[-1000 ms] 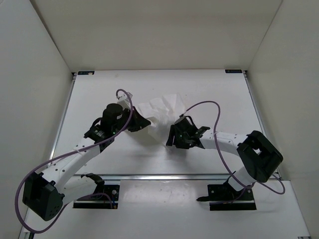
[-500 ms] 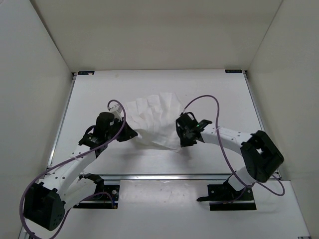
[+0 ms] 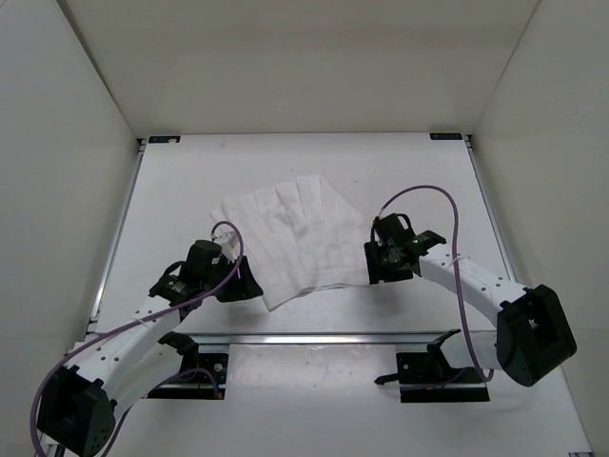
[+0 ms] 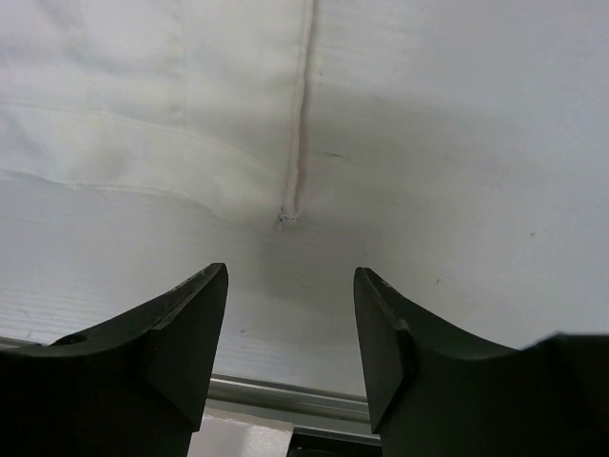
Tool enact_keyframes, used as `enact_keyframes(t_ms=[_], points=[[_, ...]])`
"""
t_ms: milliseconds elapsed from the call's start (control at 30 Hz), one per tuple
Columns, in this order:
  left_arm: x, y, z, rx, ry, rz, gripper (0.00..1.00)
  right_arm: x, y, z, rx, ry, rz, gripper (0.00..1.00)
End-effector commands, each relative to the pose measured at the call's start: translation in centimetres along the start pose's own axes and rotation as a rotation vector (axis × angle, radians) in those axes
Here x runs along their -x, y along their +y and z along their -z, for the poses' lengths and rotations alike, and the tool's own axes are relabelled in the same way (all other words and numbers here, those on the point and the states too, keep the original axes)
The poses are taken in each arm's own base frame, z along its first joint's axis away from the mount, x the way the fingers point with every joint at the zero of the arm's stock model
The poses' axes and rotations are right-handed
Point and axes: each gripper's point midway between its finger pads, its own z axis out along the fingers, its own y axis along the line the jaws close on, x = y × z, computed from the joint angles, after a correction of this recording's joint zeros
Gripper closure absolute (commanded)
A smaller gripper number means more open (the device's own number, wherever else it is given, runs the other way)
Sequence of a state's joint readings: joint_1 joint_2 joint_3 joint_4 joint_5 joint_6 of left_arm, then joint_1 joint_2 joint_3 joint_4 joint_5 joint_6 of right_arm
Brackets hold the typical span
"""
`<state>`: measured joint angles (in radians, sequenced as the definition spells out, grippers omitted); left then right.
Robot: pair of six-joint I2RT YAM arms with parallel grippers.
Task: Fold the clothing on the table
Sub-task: Flatten the skirt out
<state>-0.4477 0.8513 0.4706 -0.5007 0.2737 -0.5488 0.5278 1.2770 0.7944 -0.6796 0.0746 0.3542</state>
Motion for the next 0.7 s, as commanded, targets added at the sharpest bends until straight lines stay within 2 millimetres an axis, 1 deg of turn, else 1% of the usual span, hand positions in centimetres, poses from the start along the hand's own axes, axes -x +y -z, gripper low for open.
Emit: enact_keyframes(t_ms=[0, 33, 67, 100, 133, 167, 233, 267, 333, 367, 400, 433, 467, 533, 567, 633, 667], points=[[-1.7, 0.6, -0.2, 0.004, 0.024, 0.028, 0.39, 0.0, -0.2, -0.4, 0.019, -0.026, -0.008, 0.47], [-2.1, 0.5, -0.5, -0.005, 0.028, 0.034, 0.41, 0.1, 0.1, -0.5, 0.036, -0.024, 0.001, 0.47], [-2.6, 0.4, -0.7, -0.005, 0.038, 0.038, 0.4, 0.1, -0.1, -0.7, 0.024, -0.019, -0.004, 0.47], [-3.1, 0.4, -1.2, -0.011, 0.052, 0.038, 0.41, 0.4, 0.1, -0.6, 0.026, -0.026, -0.004, 0.47], [-2.6, 0.2, -1.4, -0.015, 0.026, 0.052, 0.41, 0.4, 0.1, -0.8, 0.028, -0.013, -0.003, 0.47], [-3.2, 0.2, -1.8, -0.012, 0.038, 0.061, 0.41, 0.9, 0.2, -0.7, 0.028, -0.032, -0.008, 0.47], [-2.7, 0.0, -2.4, -0.024, 0.001, 0.08, 0.42, 1.1, 0.6, -0.8, 0.04, -0.033, -0.011, 0.46], [-2.9, 0.2, -2.6, -0.022, 0.0, 0.093, 0.44, 1.4, 0.6, -0.7, 0.039, -0.042, -0.022, 0.48], [-2.6, 0.1, -3.0, -0.036, -0.025, 0.115, 0.45, 1.5, 1.0, -0.9, 0.049, -0.046, -0.014, 0.48], [-2.5, 0.3, -3.2, -0.027, -0.027, 0.124, 0.46, 1.3, 0.8, -1.2, 0.033, -0.039, -0.02, 0.48], [-2.6, 0.4, -3.3, -0.021, -0.027, 0.118, 0.47, 1.5, 0.9, -1.1, 0.037, -0.047, -0.023, 0.47], [-2.1, 0.1, -3.4, -0.02, -0.038, 0.12, 0.45, 1.5, 0.9, -1.3, 0.035, -0.043, -0.03, 0.48], [-2.3, 0.4, -3.6, 0.0, -0.03, 0.11, 0.46, 1.5, 0.9, -1.4, 0.033, -0.044, -0.032, 0.47], [-2.0, 0.2, -4.0, 0.012, -0.025, 0.108, 0.46, 1.7, 1.0, -1.6, 0.035, -0.049, -0.033, 0.47], [-2.1, 0.5, -4.3, 0.03, -0.019, 0.103, 0.46, 1.8, 1.0, -1.7, 0.035, -0.054, -0.038, 0.47], [-2.3, 0.3, -4.7, 0.036, -0.009, 0.097, 0.47, 1.4, 1.0, -1.9, 0.033, -0.042, -0.03, 0.46], [-2.4, 0.3, -4.9, 0.042, 0.001, 0.087, 0.46, 1.5, 1.2, -1.9, 0.038, -0.047, -0.034, 0.46]])
